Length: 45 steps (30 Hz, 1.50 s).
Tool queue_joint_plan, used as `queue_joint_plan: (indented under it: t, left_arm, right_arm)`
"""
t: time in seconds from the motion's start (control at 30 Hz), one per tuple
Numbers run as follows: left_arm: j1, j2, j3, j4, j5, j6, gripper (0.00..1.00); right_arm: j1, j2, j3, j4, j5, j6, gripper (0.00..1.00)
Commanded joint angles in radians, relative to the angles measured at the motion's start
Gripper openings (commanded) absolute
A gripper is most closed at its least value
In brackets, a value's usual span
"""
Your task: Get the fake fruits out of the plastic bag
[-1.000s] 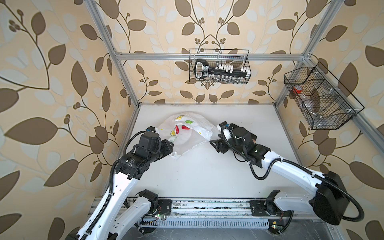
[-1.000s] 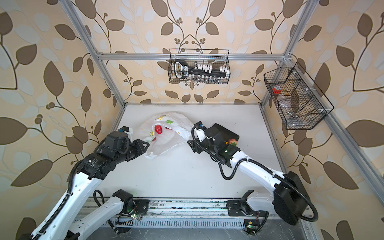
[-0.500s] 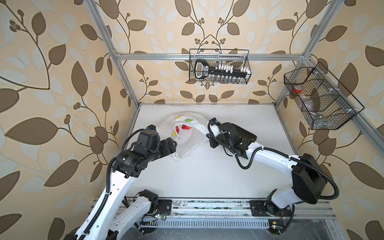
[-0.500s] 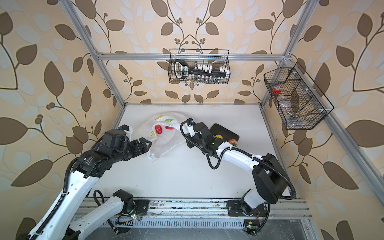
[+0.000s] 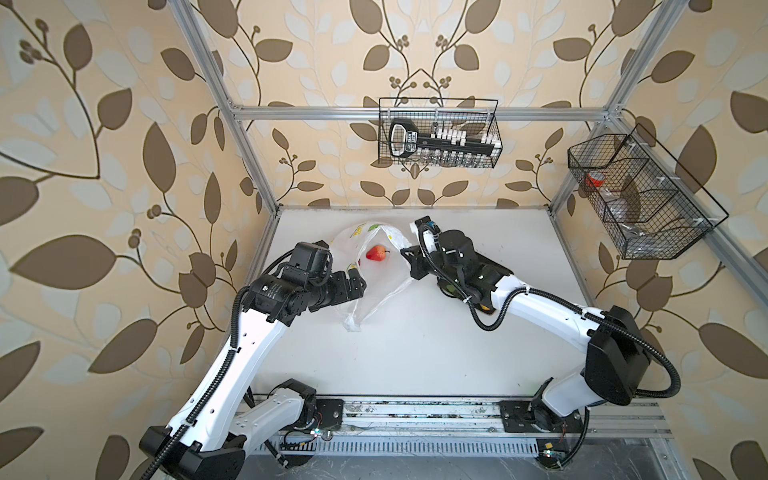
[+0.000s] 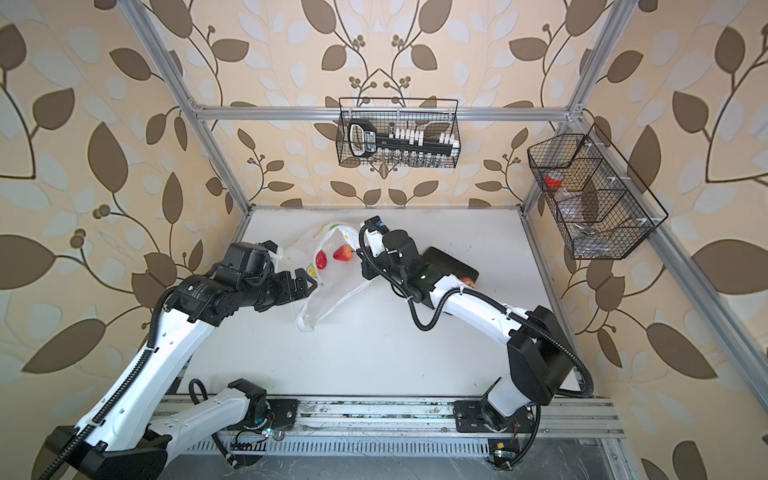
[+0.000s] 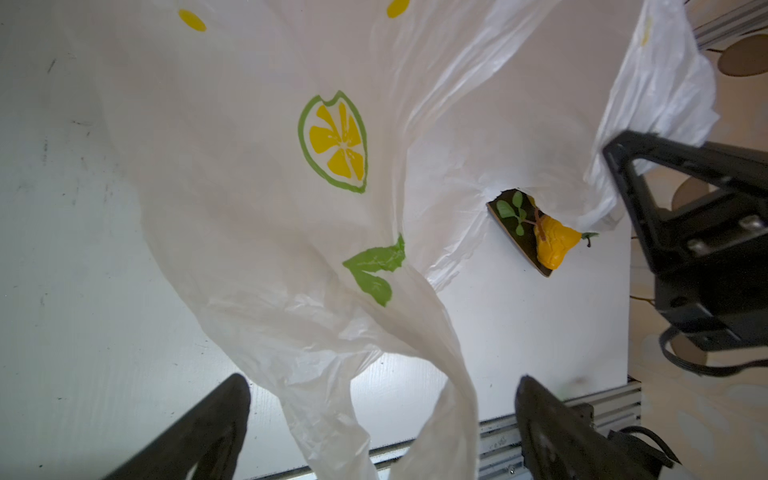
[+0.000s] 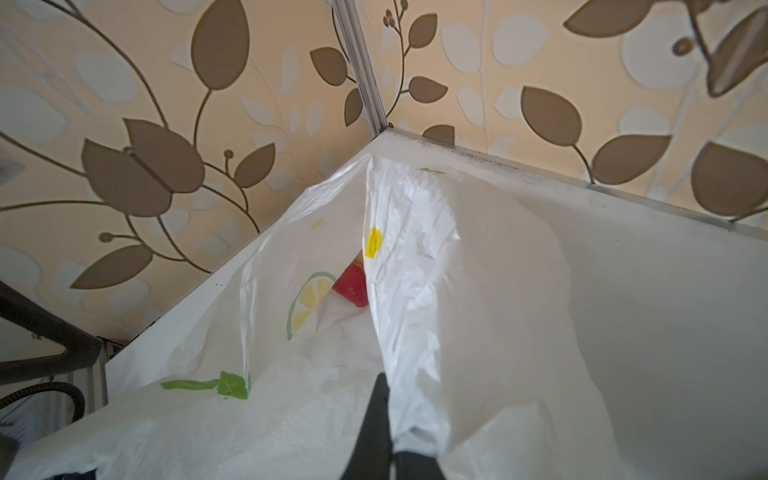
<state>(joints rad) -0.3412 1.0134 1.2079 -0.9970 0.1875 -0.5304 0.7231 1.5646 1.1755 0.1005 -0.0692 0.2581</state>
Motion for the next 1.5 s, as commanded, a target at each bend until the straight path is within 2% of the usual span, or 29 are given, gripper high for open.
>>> queue_joint_plan:
  t: [0.0, 0.13, 0.3, 0.4, 0.47, 0.6, 0.7, 0.77, 0.8, 0.9, 1.03, 1.1, 1.17, 1.33, 1.47]
  left_arm:
    - [-0.014, 0.009, 0.065, -0.013, 0.063, 0.031, 0.99]
    - [-0.081, 0.042, 0.102, -0.092, -0.020, 0.097, 0.99]
    - [-0.233, 0.139, 0.163, -0.188, -0.197, 0.173, 0.99]
    - [-0.288, 0.196, 0.191, -0.223, -0.305, 0.190, 0.99]
    - [-0.305, 0.228, 0.210, -0.233, -0.345, 0.207, 0.99]
    - [-0.347, 0.267, 0.223, -0.210, -0.356, 0.236, 0.99]
    - [-0.379, 0.305, 0.207, -0.220, -0.424, 0.251, 0.96]
    - [-0.382, 0.327, 0.196, -0.241, -0.486, 0.250, 0.88]
    - [-0.383, 0.334, 0.192, -0.253, -0.521, 0.246, 0.80]
    - [-0.383, 0.325, 0.173, -0.268, -0.638, 0.217, 0.44]
    - [-0.382, 0.269, 0.148, -0.279, -0.746, 0.159, 0.24]
    - [-0.382, 0.213, 0.120, -0.264, -0.774, 0.110, 0.10]
    - [-0.382, 0.135, 0.074, -0.221, -0.773, 0.051, 0.01]
    - [-0.381, -0.093, -0.130, 0.012, -0.639, -0.077, 0.00]
    - [-0.381, -0.190, -0.241, 0.112, -0.578, -0.164, 0.00]
  right_arm:
    - [0.010, 0.033, 0.037, 0.021, -0.035, 0.031, 0.00]
    - [0.011, 0.046, 0.054, 0.031, -0.045, 0.049, 0.00]
    - [0.012, 0.057, 0.082, 0.033, -0.055, 0.059, 0.00]
    - [0.011, 0.059, 0.087, 0.033, -0.052, 0.063, 0.00]
    - [0.011, 0.059, 0.087, 0.033, -0.052, 0.069, 0.00]
    - [0.011, 0.056, 0.080, 0.033, -0.042, 0.076, 0.00]
    - [0.012, 0.052, 0.076, 0.033, -0.035, 0.081, 0.00]
    - [0.010, 0.048, 0.074, 0.030, -0.026, 0.080, 0.00]
    - [0.011, 0.043, 0.071, 0.029, -0.020, 0.081, 0.00]
    - [0.006, 0.029, 0.053, 0.018, 0.012, 0.080, 0.00]
    - [-0.022, 0.003, 0.011, 0.003, 0.053, 0.093, 0.00]
    - [-0.027, -0.007, -0.017, -0.012, 0.080, 0.102, 0.00]
    - [-0.060, -0.011, -0.044, -0.023, 0.100, 0.109, 0.00]
    - [-0.073, -0.010, -0.085, -0.033, 0.090, 0.128, 0.02]
    - [-0.071, -0.029, -0.085, -0.036, 0.061, 0.150, 0.23]
